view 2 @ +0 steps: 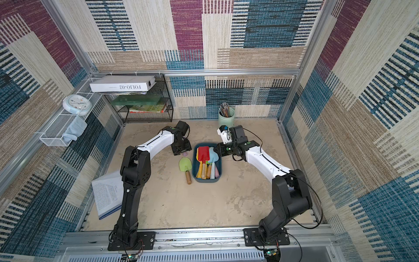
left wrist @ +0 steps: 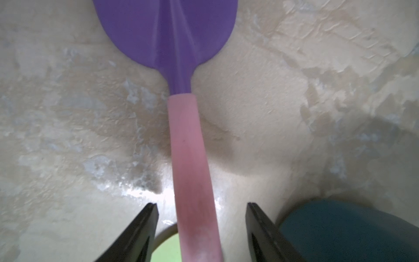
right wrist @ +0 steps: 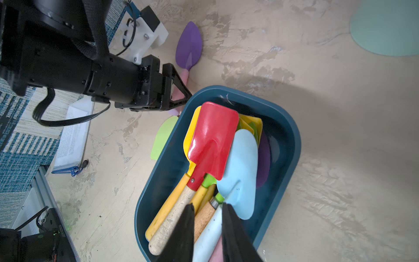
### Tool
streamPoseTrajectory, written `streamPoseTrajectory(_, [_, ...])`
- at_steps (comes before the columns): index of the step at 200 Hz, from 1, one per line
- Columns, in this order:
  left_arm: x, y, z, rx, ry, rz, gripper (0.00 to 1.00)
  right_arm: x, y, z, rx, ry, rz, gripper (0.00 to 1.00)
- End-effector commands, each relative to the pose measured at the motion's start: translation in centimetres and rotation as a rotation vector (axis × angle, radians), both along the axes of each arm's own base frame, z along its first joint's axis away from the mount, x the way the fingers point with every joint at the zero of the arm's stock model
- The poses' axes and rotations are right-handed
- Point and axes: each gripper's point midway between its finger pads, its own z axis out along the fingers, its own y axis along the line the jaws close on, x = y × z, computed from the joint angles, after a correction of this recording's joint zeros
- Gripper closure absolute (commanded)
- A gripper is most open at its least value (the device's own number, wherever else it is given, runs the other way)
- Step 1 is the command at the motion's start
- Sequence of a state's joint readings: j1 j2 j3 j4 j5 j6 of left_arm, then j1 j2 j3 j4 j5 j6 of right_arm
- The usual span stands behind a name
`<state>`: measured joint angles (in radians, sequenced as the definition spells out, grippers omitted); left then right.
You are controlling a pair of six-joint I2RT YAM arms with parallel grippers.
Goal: Put the shovel into the storage box
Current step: Pick up the shovel from the center of the board.
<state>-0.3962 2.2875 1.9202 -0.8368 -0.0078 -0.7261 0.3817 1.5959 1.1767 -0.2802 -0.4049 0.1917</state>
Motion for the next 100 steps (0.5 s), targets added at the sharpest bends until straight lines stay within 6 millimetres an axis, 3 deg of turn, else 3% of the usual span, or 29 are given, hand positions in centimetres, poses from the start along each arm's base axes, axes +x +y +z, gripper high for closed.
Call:
streamPoseTrajectory(1, [0.0, 0.6, -0.3, 0.028, 0.005, 0.017, 0.41, -0.1, -0.1, 0.2, 0.005, -0.007, 0.006, 0.75])
streamPoseTrajectory(55, [-0.3, 0.8, -0.9, 0.043, 0.018, 0.018, 0.53, -0.1, -0.2, 0.1, 0.008, -0.004, 0.007, 0.75])
streamPoseTrajectory(100, [-0.3, 0.8, -1.3, 0.040, 0.027, 0.023, 0.75, -0.1, -0.4, 0.3, 0.009, -0.008, 0.003, 0.75])
